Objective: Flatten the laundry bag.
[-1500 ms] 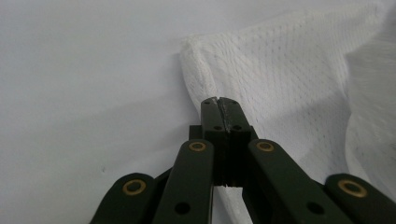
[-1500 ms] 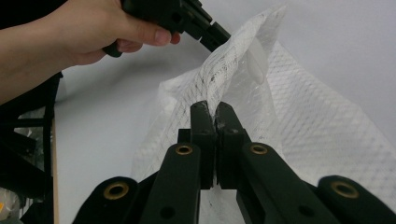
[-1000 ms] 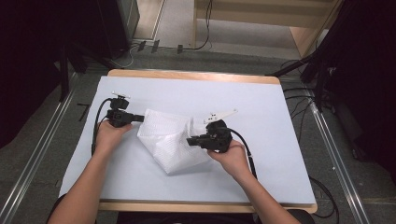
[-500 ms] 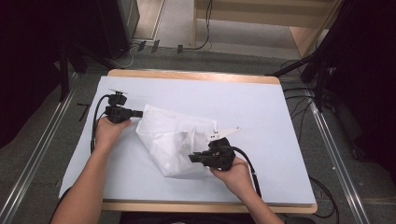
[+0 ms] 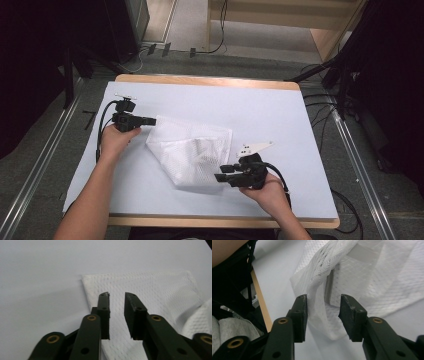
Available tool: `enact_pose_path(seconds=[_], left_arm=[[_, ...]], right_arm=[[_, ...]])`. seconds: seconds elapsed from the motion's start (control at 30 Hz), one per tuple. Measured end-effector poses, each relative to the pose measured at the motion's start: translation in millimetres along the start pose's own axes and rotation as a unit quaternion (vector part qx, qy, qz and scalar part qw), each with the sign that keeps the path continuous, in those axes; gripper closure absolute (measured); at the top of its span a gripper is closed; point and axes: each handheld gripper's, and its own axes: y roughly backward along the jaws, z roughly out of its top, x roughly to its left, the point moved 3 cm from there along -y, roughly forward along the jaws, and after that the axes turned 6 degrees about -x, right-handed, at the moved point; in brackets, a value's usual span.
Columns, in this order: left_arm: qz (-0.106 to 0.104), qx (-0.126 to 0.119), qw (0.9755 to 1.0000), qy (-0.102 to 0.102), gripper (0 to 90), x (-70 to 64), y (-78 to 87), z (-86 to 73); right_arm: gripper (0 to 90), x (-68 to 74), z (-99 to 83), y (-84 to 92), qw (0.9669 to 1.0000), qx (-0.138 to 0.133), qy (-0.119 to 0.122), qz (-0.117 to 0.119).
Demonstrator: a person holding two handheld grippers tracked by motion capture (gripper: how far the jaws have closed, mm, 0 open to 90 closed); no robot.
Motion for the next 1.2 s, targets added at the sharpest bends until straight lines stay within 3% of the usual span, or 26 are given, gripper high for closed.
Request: enact_pose_path(seconds=[0.13,0.23,0.43,0.6,0.83,1.03,1.2], left_arm=[[-0.012,-0.005,0.9998,-0.013,65.7,-10.2,3.7,1.3],[-0.024,-0.01,0.9991,-0.033,62.5,-23.7,3.8,2.3],[-0.031,-0.011,0.9985,-0.044,60.7,-33.9,3.4,2.3],[-0.039,-0.008,0.9974,-0.06,59.2,-42.5,2.2,1.1],[-0.057,0.004,0.9955,-0.076,57.7,-57.7,-6.1,-2.4],[-0.059,0.03,0.9938,-0.089,57.3,-67.7,-17.8,-9.5],[-0.062,0.034,0.9932,-0.092,55.1,-75.5,-26.3,-12.4]], right_arm=[[58.1,-5.8,1.6,19.4,0.9998,-0.02,-0.001,-0.01],[69.4,-18.8,0.2,32.2,0.999,-0.029,-0.014,-0.032],[80.9,-33.7,-0.7,31.1,0.9982,-0.016,-0.026,-0.052],[82.1,-44.3,-0.7,31.2,0.9974,-0.015,-0.03,-0.063],[80.9,-60.1,5.1,18.8,0.9957,-0.012,-0.044,-0.081],[80.1,-68.6,20.2,3.3,0.9955,-0.011,-0.025,-0.09],[76.7,-82.2,31.0,-11.9,0.9946,-0.005,-0.011,-0.103]])
